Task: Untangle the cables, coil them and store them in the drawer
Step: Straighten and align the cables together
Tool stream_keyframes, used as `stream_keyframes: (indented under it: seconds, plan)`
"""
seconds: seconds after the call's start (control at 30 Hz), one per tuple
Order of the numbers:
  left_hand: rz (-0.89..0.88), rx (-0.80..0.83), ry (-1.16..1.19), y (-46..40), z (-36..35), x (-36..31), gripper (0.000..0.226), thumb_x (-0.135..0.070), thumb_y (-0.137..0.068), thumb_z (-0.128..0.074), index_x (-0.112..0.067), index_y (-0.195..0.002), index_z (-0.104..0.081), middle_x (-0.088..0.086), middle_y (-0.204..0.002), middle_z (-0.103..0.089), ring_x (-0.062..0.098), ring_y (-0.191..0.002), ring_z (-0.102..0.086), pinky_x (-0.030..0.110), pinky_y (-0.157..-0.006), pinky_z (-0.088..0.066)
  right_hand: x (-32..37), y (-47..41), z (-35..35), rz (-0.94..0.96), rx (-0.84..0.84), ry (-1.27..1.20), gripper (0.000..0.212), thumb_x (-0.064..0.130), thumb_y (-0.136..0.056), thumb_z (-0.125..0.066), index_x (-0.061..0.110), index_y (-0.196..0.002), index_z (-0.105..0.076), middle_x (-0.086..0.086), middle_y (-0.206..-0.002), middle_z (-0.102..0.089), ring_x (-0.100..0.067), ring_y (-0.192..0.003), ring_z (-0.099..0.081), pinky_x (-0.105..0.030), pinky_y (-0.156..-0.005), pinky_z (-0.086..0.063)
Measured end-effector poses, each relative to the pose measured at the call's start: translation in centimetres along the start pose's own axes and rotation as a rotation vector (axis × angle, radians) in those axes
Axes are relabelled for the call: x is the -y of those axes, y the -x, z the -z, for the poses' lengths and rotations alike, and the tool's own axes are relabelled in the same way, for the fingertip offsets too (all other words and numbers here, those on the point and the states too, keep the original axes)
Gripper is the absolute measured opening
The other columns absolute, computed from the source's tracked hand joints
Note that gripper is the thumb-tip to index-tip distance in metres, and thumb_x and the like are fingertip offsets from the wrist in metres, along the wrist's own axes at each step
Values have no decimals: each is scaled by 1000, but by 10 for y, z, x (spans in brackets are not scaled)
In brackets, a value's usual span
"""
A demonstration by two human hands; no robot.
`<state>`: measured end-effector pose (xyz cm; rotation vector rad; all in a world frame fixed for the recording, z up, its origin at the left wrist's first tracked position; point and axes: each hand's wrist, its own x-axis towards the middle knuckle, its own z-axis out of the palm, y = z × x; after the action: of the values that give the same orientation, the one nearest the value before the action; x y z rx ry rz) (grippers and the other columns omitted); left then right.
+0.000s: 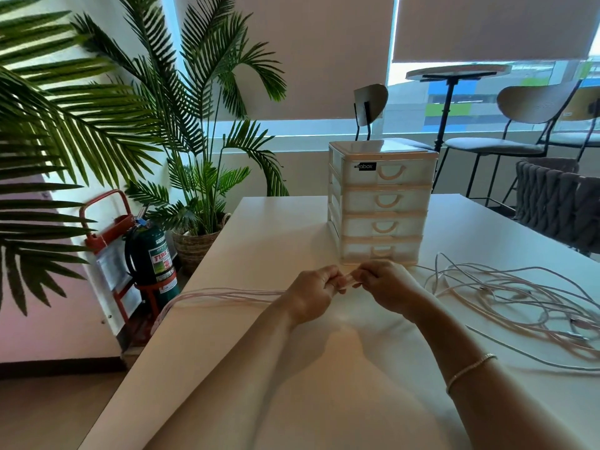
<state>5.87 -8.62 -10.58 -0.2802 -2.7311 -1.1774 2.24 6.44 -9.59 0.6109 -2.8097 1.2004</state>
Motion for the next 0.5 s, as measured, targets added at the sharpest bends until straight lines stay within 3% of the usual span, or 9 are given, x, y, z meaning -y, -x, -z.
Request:
stream_keyframes:
  seconds: [0.13, 0.27, 0.37, 0.5]
  plan:
    - [3, 27, 27, 1, 1, 2, 17, -24, -95, -49, -22, -81, -58, -12, -65, -48, 4, -58, -41, 8, -52, -32, 0, 0, 0, 22, -4, 7, 24, 17, -95, -45, 18, -84, -67, 11, -73, -57, -9, -69, -51, -22, -63, -40]
    - [-3, -3, 17, 2, 0, 3, 18, -20, -95, -50, -12, -87, -64, -9, -64, -49, 7, -59, -42, 13, -56, -34, -4, -1, 0, -8, 40, -58, 34, 15, -94, -47, 30, -66, -57, 13, -68, -55, -9, -62, -48, -24, -59, -40]
    - [-7, -71, -11, 0, -2, 4, 19, -19, -95, -49, -11, -84, -63, 0, -66, -53, 13, -60, -44, 14, -55, -33, -3, 0, 0, -32, 61, -101, 33, 16, -95, -47, 27, -66, -59, 11, -63, -54, -9, -56, -43, -20, -52, -34]
    - [-21, -115, -68, -1, -1, 8, 19, -19, -96, -49, -8, -92, -64, 6, -85, -68, 3, -55, -44, 11, -53, -31, -2, -1, 0, -5, 20, 0, 26, 19, -95, -47, 20, -74, -63, 13, -63, -51, -7, -57, -45, -20, -53, -35]
